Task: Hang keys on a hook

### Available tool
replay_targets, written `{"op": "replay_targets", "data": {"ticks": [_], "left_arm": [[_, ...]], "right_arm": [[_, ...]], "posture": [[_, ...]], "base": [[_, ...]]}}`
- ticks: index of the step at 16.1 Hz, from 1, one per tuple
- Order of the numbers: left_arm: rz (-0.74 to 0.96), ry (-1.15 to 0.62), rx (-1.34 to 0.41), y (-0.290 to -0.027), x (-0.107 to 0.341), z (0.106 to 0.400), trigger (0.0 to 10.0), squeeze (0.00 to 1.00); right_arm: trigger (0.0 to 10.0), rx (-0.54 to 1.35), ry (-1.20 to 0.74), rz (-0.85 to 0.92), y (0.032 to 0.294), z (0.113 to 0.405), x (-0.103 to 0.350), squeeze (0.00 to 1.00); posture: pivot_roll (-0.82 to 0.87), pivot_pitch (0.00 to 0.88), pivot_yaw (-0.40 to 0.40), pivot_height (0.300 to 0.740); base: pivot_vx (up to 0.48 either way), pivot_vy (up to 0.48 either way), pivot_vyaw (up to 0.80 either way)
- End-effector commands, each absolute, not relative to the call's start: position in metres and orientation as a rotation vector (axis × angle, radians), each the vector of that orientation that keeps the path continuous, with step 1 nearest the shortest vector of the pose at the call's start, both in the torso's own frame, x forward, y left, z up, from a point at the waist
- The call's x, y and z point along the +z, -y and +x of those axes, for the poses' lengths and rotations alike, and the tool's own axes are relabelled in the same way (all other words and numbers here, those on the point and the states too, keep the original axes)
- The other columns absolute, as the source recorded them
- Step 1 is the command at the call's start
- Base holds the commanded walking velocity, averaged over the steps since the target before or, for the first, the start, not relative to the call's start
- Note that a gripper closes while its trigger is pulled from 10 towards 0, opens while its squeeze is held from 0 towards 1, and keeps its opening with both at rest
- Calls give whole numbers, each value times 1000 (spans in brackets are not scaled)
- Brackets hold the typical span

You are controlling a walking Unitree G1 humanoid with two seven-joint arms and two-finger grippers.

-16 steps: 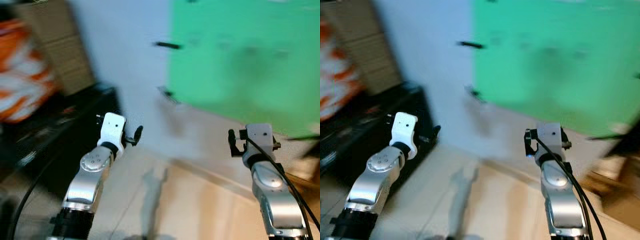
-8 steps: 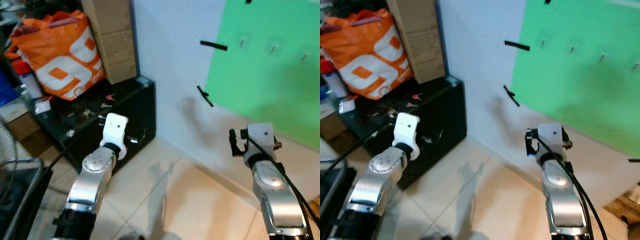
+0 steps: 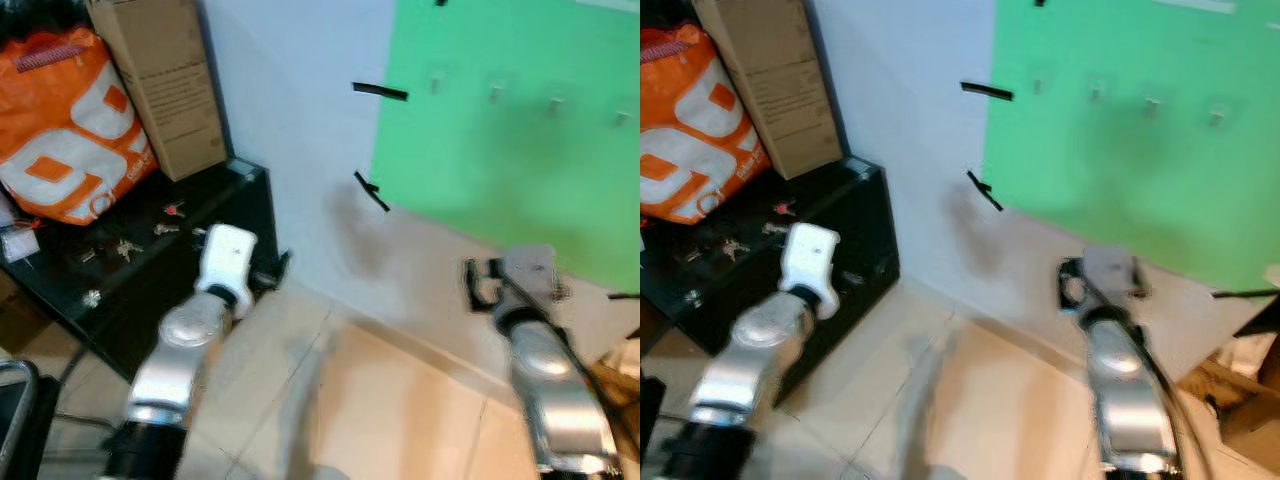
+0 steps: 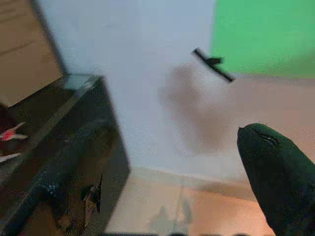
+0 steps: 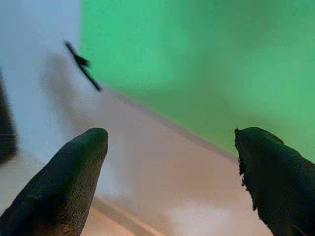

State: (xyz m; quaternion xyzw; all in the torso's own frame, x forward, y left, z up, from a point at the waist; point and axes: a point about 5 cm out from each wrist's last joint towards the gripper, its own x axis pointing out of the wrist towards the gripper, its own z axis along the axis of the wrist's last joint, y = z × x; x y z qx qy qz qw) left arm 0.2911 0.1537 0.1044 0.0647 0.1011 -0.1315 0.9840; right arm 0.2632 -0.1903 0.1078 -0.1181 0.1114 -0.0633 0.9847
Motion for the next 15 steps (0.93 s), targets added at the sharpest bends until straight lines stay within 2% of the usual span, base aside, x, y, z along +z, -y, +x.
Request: {"op": "replay_targets", "data": {"ticks": [1,9,15], "left_arm": [[124,-190,-276,-149,108,292,10000,251],[128,-196,-278,-151,105,289,10000,259],[169,-196,-313,-156,108,291,10000,263]], "right_arm": [[10000,-151,-232,-251,199,262,108,1000],[10000,-140,-234,-257,197,263,107,1000],[10000,-166,-237,-213,190,260,99,1000]], "posture": [[-190,0,5,740],[-187,0,9,740],[-161,0,48,740]], "base": [[304,0,0],[322,0,0],[344,0,0]]}}
